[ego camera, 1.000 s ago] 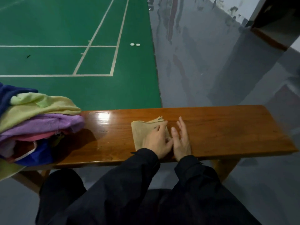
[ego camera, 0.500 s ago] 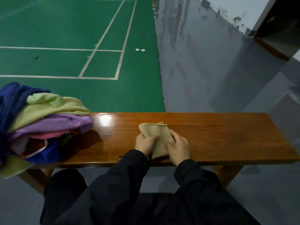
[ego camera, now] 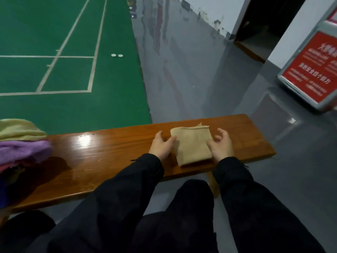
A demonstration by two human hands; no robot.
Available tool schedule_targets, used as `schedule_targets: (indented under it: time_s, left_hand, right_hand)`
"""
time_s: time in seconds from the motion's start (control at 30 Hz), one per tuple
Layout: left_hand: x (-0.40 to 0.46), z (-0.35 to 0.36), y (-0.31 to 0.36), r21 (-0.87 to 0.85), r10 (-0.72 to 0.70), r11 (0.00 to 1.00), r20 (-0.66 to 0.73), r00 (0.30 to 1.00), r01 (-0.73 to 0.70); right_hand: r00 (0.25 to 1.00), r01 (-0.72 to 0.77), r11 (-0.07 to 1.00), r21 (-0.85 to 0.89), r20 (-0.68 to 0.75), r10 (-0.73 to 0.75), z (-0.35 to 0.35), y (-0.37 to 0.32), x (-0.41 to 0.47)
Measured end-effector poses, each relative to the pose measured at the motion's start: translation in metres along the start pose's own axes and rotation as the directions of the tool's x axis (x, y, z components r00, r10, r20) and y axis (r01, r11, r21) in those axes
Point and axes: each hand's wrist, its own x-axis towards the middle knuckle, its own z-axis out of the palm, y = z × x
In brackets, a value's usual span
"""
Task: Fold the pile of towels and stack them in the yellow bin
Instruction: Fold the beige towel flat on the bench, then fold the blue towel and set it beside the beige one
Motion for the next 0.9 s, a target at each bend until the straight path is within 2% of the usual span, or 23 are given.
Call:
schedule_targets:
  time_s: [0.03,0.1,0.2,0.3,0.4,0.47,0.57,0.67,0.7,0.77,0.8,0.83,0.9]
  left_hand:
    - [0.000,0.001,-0.006,0.101,0.012,0.995,-0.062,0.998,-0.006]
    - [-0.004,-0.003,-0.019,0.163,0.069,0.985,-0.094,0.993,-0.053]
    - [-0.024,-0.017,-0.025,0.109,0.135,0.986,-0.120,0.984,-0.122]
    - [-0.052,-0.043,-0.012,-0.083,0.158,0.981,-0.200,0.967,-0.178]
    - [-0.082,-0.091,0.001,-0.160,0.207,0.949,-0.335,0.919,-0.273]
    - [-0.104,-0.134,0.005,-0.135,0.230,0.937,-0.454,0.861,-0.321]
    - [-0.134,-0.197,0.006,0.035,0.277,0.951,-0.535,0.798,-0.307]
    - [-0.163,-0.256,0.007,0.326,0.373,0.921,-0.584,0.721,-0.212]
    - [-0.171,-0.276,0.006,0.433,0.427,0.885,-0.610,0.667,-0.170]
    - [-0.187,-0.318,0.000,0.628,0.550,0.778,-0.671,0.497,-0.014]
    - [-0.194,-0.340,-0.003,0.683,0.590,0.721,-0.693,0.414,0.117]
    - [-0.200,-0.360,-0.008,0.688,0.592,0.679,-0.719,0.363,0.255]
    - [-0.206,-0.392,-0.017,0.615,0.502,0.634,-0.788,0.356,0.468]
  right_hand:
    - [0.999,0.014,0.990,-0.142,-0.042,-0.020,-0.003,0.005,0.001]
    - [0.991,0.111,0.954,-0.280,-0.047,-0.129,-0.001,0.005,-0.009]
    - [0.966,0.256,0.915,-0.312,0.123,-0.229,0.025,-0.019,-0.039]
    - [0.897,0.408,0.892,-0.193,0.265,-0.353,0.074,-0.051,-0.074]
    - [0.806,0.496,0.868,-0.028,0.388,-0.448,0.131,-0.098,-0.110]
    - [0.741,0.534,0.844,0.043,0.458,-0.492,0.169,-0.128,-0.136]
    - [0.650,0.584,0.800,0.137,0.511,-0.562,0.217,-0.162,-0.177]
    - [0.597,0.579,0.784,0.226,0.537,-0.595,0.255,-0.186,-0.214]
    - [0.581,0.574,0.782,0.245,0.551,-0.599,0.264,-0.192,-0.224]
    - [0.548,0.578,0.769,0.273,0.568,-0.614,0.278,-0.200,-0.239]
    - [0.528,0.592,0.754,0.283,0.571,-0.629,0.282,-0.202,-0.245]
    - [0.505,0.612,0.737,0.287,0.577,-0.643,0.284,-0.203,-0.249]
    - [0.472,0.644,0.715,0.273,0.594,-0.651,0.283,-0.203,-0.253]
